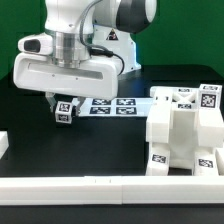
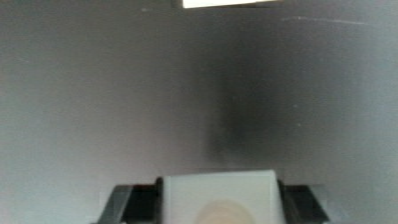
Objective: Assemble chair
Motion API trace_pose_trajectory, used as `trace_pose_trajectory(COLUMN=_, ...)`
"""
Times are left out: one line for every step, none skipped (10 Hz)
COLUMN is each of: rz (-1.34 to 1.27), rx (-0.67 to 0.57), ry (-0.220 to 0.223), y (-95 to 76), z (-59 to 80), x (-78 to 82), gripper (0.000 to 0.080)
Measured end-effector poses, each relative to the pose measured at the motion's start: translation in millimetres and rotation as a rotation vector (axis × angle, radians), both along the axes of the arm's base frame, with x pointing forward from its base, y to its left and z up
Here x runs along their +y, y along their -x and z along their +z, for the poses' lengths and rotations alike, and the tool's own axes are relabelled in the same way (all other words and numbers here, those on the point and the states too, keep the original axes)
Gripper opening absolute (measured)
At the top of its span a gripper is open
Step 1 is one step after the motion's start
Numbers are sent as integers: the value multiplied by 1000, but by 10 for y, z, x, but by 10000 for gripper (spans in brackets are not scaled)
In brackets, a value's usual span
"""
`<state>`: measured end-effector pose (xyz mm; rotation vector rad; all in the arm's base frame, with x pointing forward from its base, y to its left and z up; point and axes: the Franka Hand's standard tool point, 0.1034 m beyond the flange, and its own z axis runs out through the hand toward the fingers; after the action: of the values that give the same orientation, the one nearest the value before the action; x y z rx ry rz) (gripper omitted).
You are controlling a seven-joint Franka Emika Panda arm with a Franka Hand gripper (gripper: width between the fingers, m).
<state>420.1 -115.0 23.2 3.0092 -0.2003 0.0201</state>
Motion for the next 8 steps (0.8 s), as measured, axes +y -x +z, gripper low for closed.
trace_pose_trajectory(rz=1, rx=0, ry=0, y=0, z=0, x=-2, gripper=279)
trace_pose_trajectory(rz=1, rx=0, ry=0, y=1, z=0, x=-3, gripper=379)
trace_pose_trajectory(rz=1, rx=0, ry=0, y=1, z=0, x=-3, gripper=514)
trace_pose_trajectory(rz=1, rx=0, ry=0, y=1, z=0, x=-3, gripper=514)
trace_pose_trajectory(rz=1, rx=0, ry=0, y=1, z=0, x=-3, gripper=623)
trace_pose_trajectory(rz=1, rx=0, ry=0, y=1, z=0, x=-3, gripper=641)
trace_pose_trajectory(rz=1, rx=0, ry=0, y=1, z=0, x=-3, gripper=641)
trace_pose_trajectory(rz=1, rx=5, ry=-3, y=5, z=-4, x=3, gripper=648)
